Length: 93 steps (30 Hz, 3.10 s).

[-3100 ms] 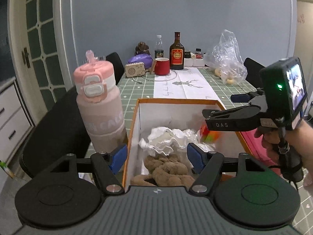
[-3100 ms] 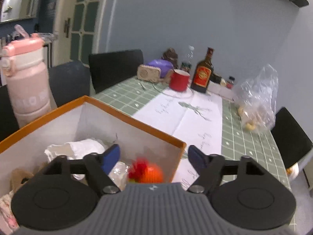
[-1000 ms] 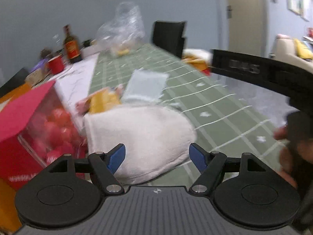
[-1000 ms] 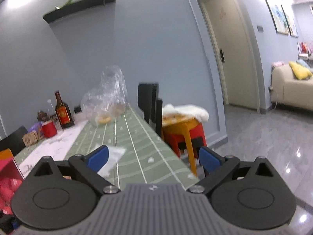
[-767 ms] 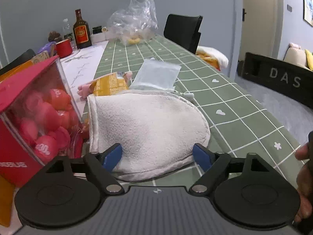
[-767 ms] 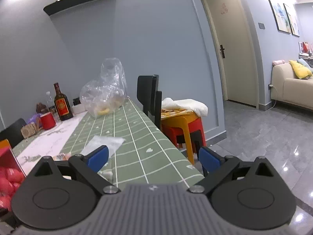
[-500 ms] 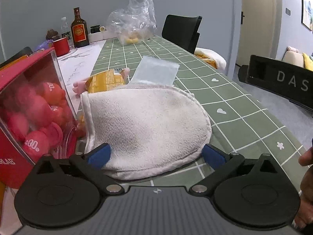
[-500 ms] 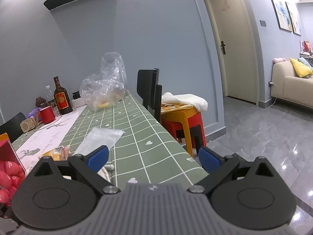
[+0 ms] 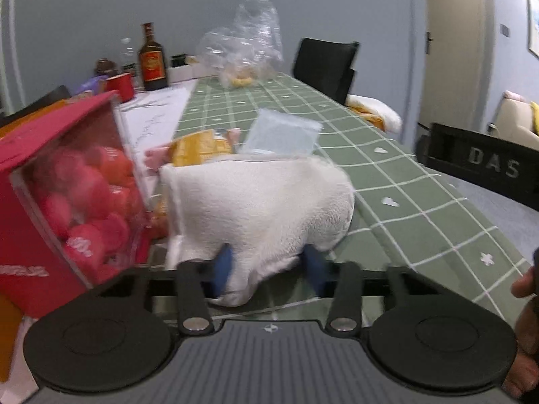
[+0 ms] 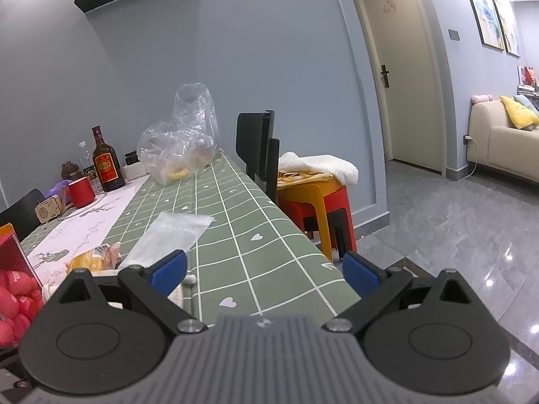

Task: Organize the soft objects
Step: 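Grasp the white terry towel mitt with the left gripper, then grasp the yellow snack bag with the right gripper while the left holds the mitt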

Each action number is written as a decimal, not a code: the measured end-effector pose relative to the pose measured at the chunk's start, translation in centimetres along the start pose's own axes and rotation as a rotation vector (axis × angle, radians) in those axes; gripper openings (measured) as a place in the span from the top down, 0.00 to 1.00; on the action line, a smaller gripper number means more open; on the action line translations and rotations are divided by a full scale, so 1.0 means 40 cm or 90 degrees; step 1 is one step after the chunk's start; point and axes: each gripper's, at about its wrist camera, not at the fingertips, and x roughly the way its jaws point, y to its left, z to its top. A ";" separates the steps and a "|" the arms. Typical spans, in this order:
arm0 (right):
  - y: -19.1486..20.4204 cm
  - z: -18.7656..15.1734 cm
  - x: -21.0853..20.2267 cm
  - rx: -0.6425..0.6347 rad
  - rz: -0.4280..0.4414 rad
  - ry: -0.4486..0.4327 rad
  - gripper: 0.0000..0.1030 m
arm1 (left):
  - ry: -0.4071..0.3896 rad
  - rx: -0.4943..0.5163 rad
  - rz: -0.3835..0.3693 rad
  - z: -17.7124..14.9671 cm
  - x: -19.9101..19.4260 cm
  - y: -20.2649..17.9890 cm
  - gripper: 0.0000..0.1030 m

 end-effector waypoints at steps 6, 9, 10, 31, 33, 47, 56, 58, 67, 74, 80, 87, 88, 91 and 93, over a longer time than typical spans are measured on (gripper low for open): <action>0.002 0.000 0.003 -0.005 0.003 0.003 0.06 | -0.009 -0.067 -0.007 0.001 -0.006 0.049 0.81; -0.004 -0.001 0.000 0.004 0.001 -0.001 0.06 | -0.009 -0.063 0.007 -0.003 -0.017 0.046 0.82; -0.005 -0.001 -0.003 0.006 0.000 -0.005 0.06 | -0.008 -0.058 0.012 -0.006 -0.021 0.042 0.82; 0.091 0.052 -0.007 -0.138 0.276 0.024 0.06 | -0.009 -0.107 0.015 -0.034 -0.059 0.068 0.82; 0.118 0.077 0.000 -0.171 0.309 0.032 0.06 | -0.009 -0.108 0.016 -0.035 -0.060 0.068 0.82; 0.366 0.129 0.194 -0.347 0.348 0.278 0.20 | -0.011 -0.131 0.010 -0.039 -0.064 0.077 0.82; 0.439 0.095 0.281 -0.385 0.323 0.370 0.21 | -0.012 -0.139 0.004 -0.040 -0.067 0.079 0.81; 0.435 0.082 0.303 -0.379 0.326 0.394 0.21 | -0.012 -0.138 0.005 -0.040 -0.068 0.076 0.81; 0.404 0.070 0.296 -0.314 0.374 0.386 0.62 | -0.012 -0.139 0.003 -0.044 -0.071 0.077 0.81; 0.370 0.090 0.266 -0.262 0.385 0.337 0.70 | -0.012 -0.141 0.001 -0.042 -0.069 0.083 0.81; 0.325 0.137 0.218 -0.202 0.379 0.252 0.71 | -0.012 -0.144 -0.001 -0.040 -0.070 0.087 0.82; 0.220 0.207 0.144 -0.051 0.417 0.141 0.71 | -0.012 -0.145 -0.001 -0.041 -0.072 0.094 0.82; 0.205 0.216 0.132 -0.039 0.418 0.137 0.71 | -0.012 -0.145 -0.002 -0.041 -0.073 0.095 0.82; 0.156 0.237 0.080 -0.020 0.422 0.115 0.71 | -0.012 -0.144 -0.002 -0.040 -0.073 0.097 0.82; 0.122 0.245 0.042 -0.018 0.423 0.114 0.71 | -0.011 -0.140 0.002 -0.039 -0.073 0.094 0.82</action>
